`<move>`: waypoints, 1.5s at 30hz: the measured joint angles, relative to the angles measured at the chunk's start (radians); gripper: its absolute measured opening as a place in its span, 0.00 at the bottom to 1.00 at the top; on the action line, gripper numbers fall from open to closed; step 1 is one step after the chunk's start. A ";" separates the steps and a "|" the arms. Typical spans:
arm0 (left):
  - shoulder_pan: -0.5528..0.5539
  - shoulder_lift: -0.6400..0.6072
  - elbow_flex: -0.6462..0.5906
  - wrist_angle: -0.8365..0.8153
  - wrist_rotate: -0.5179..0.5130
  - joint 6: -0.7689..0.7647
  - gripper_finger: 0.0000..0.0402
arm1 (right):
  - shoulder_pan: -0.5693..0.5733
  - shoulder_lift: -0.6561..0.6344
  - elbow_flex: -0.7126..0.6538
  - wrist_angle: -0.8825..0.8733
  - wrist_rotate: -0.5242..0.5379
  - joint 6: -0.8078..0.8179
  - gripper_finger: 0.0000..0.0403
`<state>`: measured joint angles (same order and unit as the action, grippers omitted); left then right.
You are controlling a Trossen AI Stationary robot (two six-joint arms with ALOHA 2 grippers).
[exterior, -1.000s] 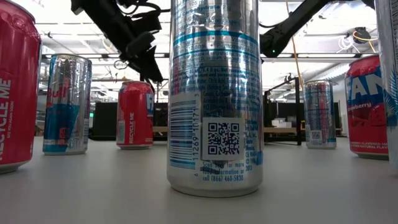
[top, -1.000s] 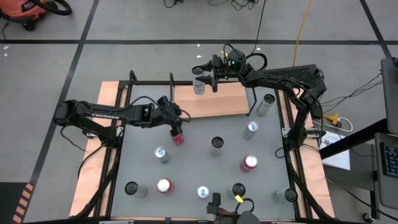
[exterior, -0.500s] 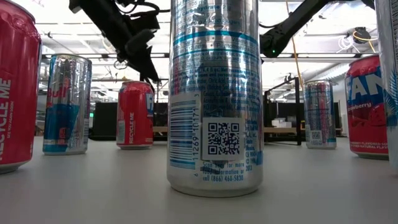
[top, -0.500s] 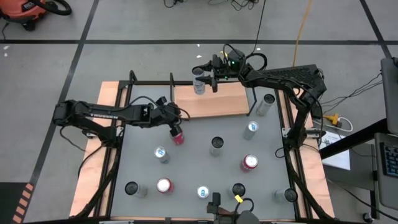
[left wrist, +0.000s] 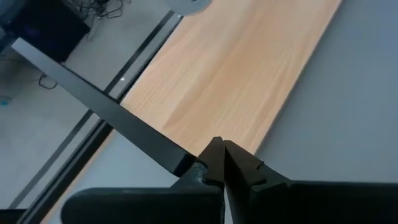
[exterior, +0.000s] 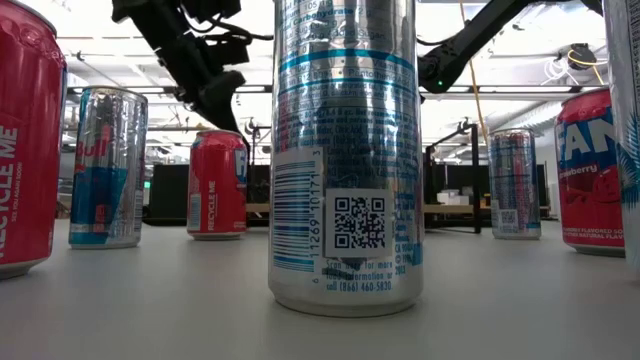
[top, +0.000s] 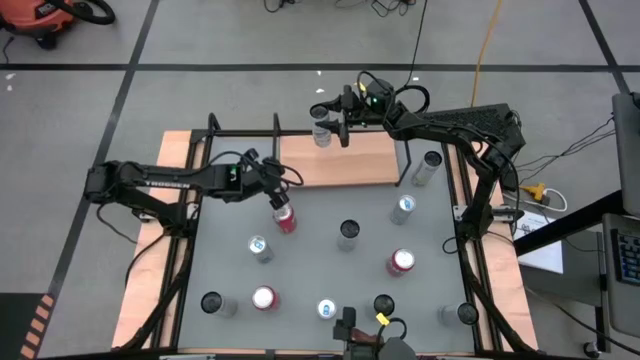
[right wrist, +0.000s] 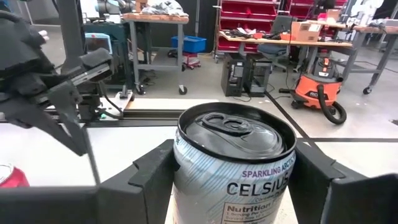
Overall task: Place canned beverage on shelf
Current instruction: Put the top left white blue soda can on the shelf
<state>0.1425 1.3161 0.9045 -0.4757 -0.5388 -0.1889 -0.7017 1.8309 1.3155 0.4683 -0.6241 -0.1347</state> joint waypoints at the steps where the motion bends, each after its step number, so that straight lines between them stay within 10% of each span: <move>1: 0.007 0.000 -0.006 0.006 -0.001 0.004 0.01 | 0.000 0.000 0.000 0.000 0.000 -0.001 0.53; 16: 0.004 -0.017 -0.029 0.006 -0.034 -0.013 0.01 | -0.026 0.121 0.001 0.230 -0.001 0.111 0.53; 45: -0.172 -0.056 -0.030 0.122 -0.035 0.012 0.01 | -0.030 0.165 0.023 0.120 0.034 -0.014 0.53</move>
<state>-0.0291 1.2598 0.8749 -0.3536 -0.5735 -0.1764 -0.7315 1.9961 1.3388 0.5886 -0.5906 -0.1489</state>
